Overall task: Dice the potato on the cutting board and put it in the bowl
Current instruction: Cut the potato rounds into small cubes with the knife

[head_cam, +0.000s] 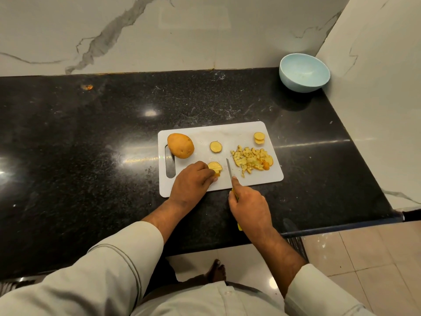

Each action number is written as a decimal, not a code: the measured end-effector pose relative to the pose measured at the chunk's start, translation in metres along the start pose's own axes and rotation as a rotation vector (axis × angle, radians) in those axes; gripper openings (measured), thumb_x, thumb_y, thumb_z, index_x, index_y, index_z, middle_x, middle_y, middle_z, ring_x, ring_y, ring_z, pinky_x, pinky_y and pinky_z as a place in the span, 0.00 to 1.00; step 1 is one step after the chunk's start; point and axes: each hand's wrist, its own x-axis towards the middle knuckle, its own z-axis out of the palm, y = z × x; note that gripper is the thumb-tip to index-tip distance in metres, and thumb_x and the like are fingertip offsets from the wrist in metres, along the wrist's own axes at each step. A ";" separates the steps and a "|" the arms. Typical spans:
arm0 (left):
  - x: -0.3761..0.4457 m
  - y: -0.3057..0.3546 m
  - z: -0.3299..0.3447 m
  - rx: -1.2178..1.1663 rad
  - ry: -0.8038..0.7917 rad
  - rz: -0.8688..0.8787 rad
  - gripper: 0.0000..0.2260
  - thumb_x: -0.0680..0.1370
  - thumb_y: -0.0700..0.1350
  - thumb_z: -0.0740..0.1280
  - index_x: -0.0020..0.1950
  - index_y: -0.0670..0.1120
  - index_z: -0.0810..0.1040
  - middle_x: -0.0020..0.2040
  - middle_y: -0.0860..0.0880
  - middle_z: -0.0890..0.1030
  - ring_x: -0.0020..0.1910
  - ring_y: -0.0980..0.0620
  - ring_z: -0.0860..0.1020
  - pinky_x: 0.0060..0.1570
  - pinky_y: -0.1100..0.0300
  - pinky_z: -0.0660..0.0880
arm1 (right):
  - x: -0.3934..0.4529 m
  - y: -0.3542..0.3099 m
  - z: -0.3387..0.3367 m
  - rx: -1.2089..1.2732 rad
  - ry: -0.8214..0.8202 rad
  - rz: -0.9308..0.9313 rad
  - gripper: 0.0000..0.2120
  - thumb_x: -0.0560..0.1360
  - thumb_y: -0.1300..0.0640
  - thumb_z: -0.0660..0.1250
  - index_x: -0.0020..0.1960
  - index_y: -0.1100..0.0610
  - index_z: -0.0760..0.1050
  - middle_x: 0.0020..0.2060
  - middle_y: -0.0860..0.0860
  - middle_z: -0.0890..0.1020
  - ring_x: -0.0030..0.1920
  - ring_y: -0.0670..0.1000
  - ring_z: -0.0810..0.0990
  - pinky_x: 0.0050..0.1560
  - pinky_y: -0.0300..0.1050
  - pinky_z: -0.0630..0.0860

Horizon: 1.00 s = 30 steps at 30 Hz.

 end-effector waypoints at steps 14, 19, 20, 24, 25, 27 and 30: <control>0.000 0.002 0.001 -0.027 -0.012 -0.001 0.07 0.76 0.40 0.70 0.54 0.42 0.82 0.47 0.44 0.83 0.45 0.43 0.78 0.47 0.47 0.76 | 0.005 0.000 -0.002 0.013 0.032 -0.024 0.23 0.81 0.51 0.58 0.75 0.53 0.62 0.42 0.51 0.79 0.41 0.48 0.77 0.45 0.45 0.78; 0.006 0.001 -0.001 0.043 -0.013 0.071 0.05 0.74 0.37 0.70 0.50 0.39 0.82 0.44 0.41 0.82 0.42 0.40 0.78 0.42 0.44 0.76 | 0.006 0.000 -0.002 0.008 0.036 -0.024 0.23 0.81 0.50 0.58 0.75 0.53 0.62 0.43 0.51 0.80 0.42 0.48 0.78 0.45 0.45 0.78; 0.007 0.000 -0.001 0.040 -0.010 0.071 0.05 0.75 0.37 0.71 0.50 0.39 0.82 0.44 0.41 0.82 0.43 0.41 0.78 0.43 0.44 0.76 | 0.006 0.000 -0.002 0.004 0.037 -0.022 0.23 0.81 0.50 0.58 0.75 0.53 0.62 0.43 0.51 0.80 0.41 0.47 0.77 0.44 0.43 0.78; 0.008 -0.004 -0.001 0.071 0.017 0.037 0.08 0.74 0.43 0.72 0.49 0.40 0.83 0.44 0.43 0.81 0.42 0.44 0.77 0.41 0.47 0.76 | 0.005 0.000 0.000 -0.016 0.021 -0.027 0.23 0.81 0.50 0.57 0.76 0.52 0.61 0.41 0.49 0.79 0.39 0.46 0.75 0.41 0.42 0.77; 0.008 -0.004 -0.002 0.096 0.025 0.031 0.08 0.74 0.45 0.73 0.47 0.40 0.83 0.43 0.44 0.80 0.41 0.45 0.77 0.40 0.48 0.76 | 0.004 0.000 0.000 -0.013 0.018 -0.030 0.23 0.81 0.50 0.57 0.76 0.52 0.61 0.41 0.49 0.79 0.38 0.46 0.75 0.42 0.42 0.77; 0.006 -0.004 -0.002 0.126 0.038 0.018 0.08 0.74 0.45 0.73 0.45 0.40 0.83 0.41 0.44 0.79 0.39 0.44 0.77 0.37 0.48 0.76 | 0.003 0.000 0.002 -0.005 0.009 -0.033 0.23 0.81 0.50 0.57 0.76 0.52 0.61 0.41 0.49 0.78 0.39 0.46 0.75 0.42 0.44 0.77; 0.002 -0.002 -0.002 0.145 0.036 0.024 0.07 0.75 0.44 0.71 0.45 0.40 0.83 0.41 0.44 0.79 0.39 0.45 0.76 0.36 0.47 0.75 | 0.003 -0.001 0.004 -0.007 0.005 -0.039 0.24 0.81 0.50 0.57 0.76 0.52 0.60 0.41 0.49 0.78 0.39 0.47 0.76 0.42 0.45 0.78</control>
